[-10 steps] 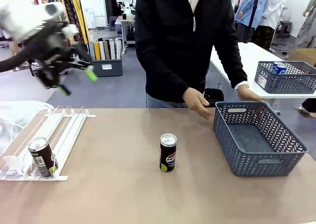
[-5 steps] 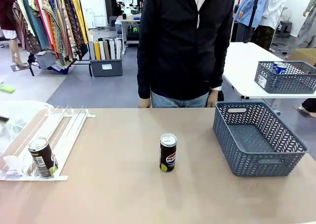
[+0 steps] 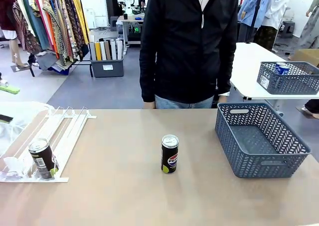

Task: Retrieve and store the cans from the dispenser.
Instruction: Pick up one can from the Automatic Can Dispenser and place it in the middle of the table.

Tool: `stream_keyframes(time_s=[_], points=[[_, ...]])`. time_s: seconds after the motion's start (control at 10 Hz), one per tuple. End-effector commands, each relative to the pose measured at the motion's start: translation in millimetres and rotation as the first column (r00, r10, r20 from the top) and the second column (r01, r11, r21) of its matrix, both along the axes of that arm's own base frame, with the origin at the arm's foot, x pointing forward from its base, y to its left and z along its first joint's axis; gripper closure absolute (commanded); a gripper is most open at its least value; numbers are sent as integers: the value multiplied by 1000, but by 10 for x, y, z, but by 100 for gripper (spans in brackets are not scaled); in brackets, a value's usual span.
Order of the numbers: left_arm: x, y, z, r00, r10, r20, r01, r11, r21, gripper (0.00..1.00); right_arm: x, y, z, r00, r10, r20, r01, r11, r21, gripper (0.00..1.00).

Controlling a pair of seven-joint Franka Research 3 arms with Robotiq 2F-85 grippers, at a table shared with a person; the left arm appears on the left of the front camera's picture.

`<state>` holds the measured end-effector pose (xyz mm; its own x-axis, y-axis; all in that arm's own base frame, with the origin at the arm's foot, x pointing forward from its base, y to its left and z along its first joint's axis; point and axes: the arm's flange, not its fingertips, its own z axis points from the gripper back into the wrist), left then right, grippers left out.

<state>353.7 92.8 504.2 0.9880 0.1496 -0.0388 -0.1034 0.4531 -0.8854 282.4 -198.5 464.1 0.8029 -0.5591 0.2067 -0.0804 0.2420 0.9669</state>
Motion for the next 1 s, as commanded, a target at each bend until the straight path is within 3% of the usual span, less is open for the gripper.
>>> stream_keyframes(time_s=[0.0, 0.9], points=[[-24, 54, -9, 1000, 28, -4, -28, 1000, -13, 0, -4, -3, 26, 1000, -2, 6, 2, 1000, 8, 0], [-24, 54, -9, 1000, 28, -4, -28, 1000, -13, 0, -4, -3, 26, 1000, -2, 6, 2, 1000, 8, 0]])
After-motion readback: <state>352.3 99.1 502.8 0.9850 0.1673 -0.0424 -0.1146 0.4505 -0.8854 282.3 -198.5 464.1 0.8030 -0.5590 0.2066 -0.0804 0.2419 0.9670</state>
